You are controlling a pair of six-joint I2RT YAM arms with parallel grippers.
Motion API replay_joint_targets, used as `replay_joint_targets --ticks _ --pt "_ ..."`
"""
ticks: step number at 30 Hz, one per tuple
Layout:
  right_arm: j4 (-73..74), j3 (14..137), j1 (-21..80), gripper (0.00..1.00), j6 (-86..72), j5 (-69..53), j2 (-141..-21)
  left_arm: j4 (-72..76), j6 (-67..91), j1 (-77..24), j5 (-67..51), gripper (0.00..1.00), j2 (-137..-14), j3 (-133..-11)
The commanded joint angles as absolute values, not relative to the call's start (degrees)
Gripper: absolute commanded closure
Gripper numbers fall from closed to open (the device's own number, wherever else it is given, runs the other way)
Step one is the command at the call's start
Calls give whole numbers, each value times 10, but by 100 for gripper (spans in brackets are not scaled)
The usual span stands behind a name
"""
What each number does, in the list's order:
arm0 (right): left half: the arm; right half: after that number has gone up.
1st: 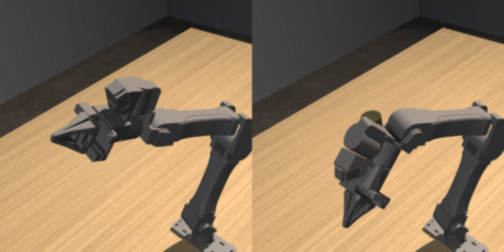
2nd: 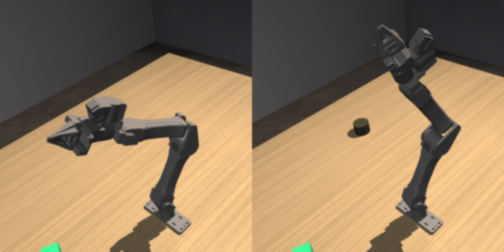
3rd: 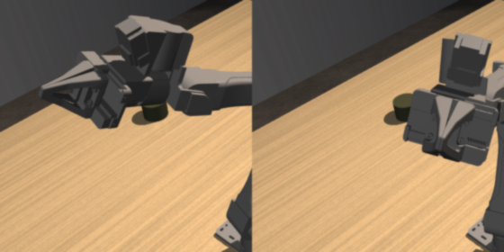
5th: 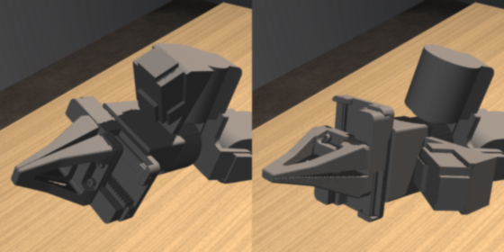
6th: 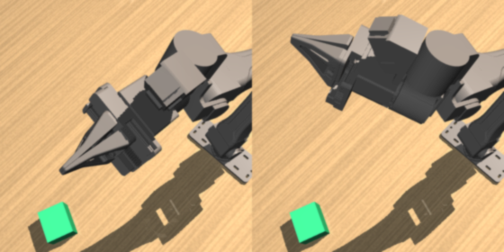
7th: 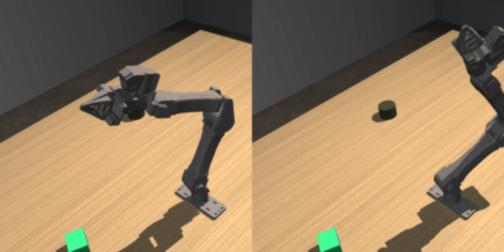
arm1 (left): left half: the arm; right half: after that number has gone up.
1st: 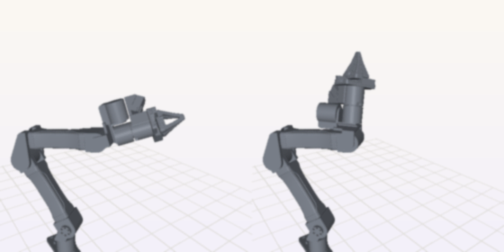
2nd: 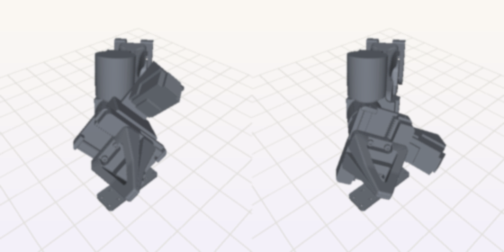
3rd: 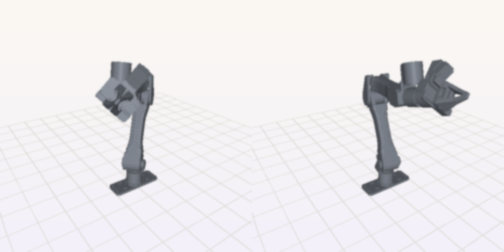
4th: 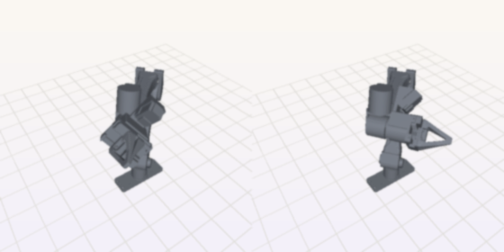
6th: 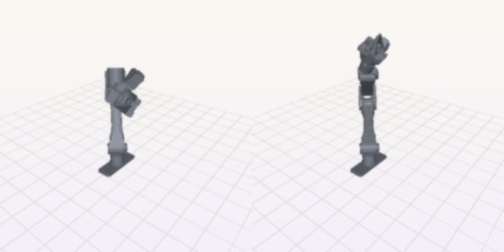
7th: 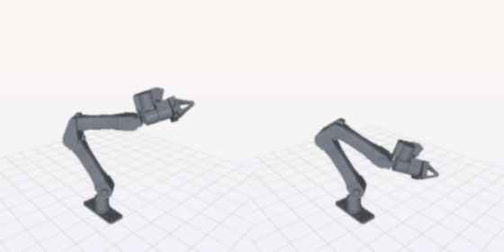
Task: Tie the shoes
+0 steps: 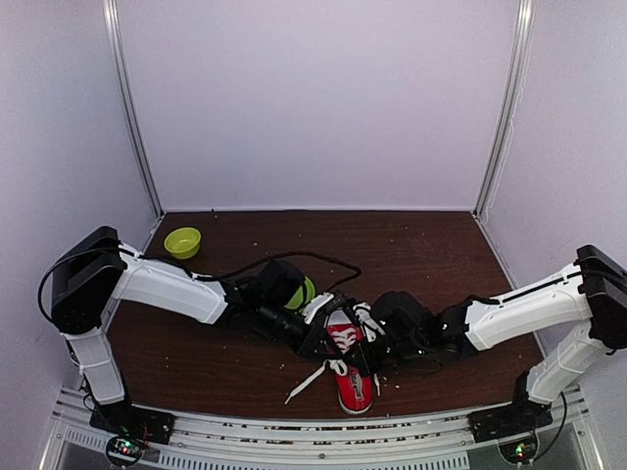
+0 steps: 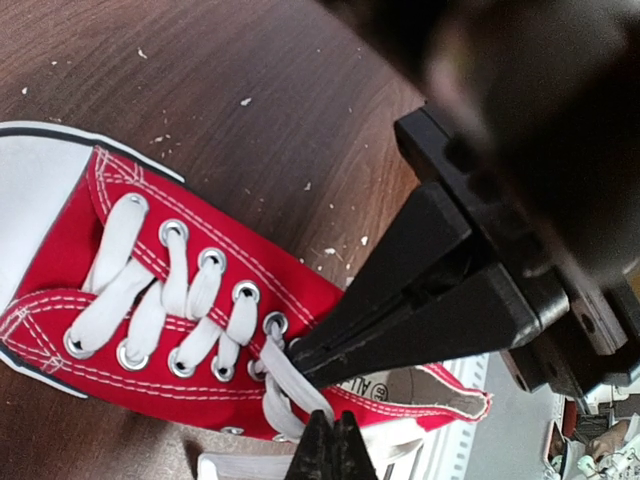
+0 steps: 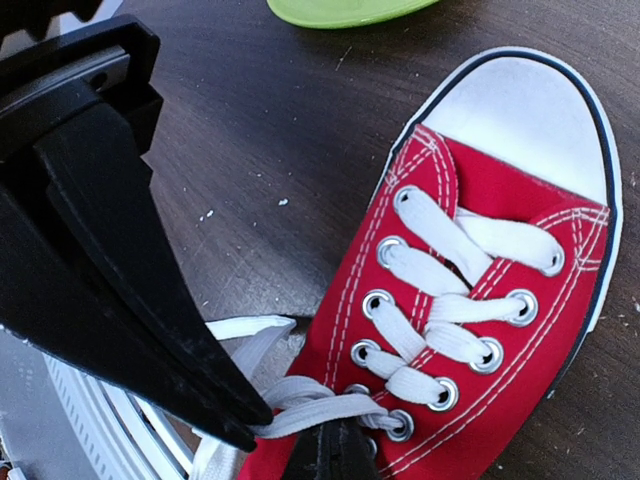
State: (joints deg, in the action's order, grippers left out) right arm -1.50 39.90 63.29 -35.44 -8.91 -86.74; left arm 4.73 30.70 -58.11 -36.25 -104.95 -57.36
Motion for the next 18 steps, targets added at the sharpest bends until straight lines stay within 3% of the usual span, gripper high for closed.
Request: replay_joint_targets --ticks 1,5,11,18 --pt "-33 394 635 100 -359 -70 -865 44 300 -579 -345 100 -1039 -577" --pt "-32 386 636 100 -360 -73 -863 50 309 -569 -319 87 -1020 -577" --pt "-33 380 636 100 -359 -74 -861 47 328 -556 -288 75 -1014 -574" --pt "-36 378 635 100 -361 -74 -860 17 330 -551 -315 75 -1050 -591"
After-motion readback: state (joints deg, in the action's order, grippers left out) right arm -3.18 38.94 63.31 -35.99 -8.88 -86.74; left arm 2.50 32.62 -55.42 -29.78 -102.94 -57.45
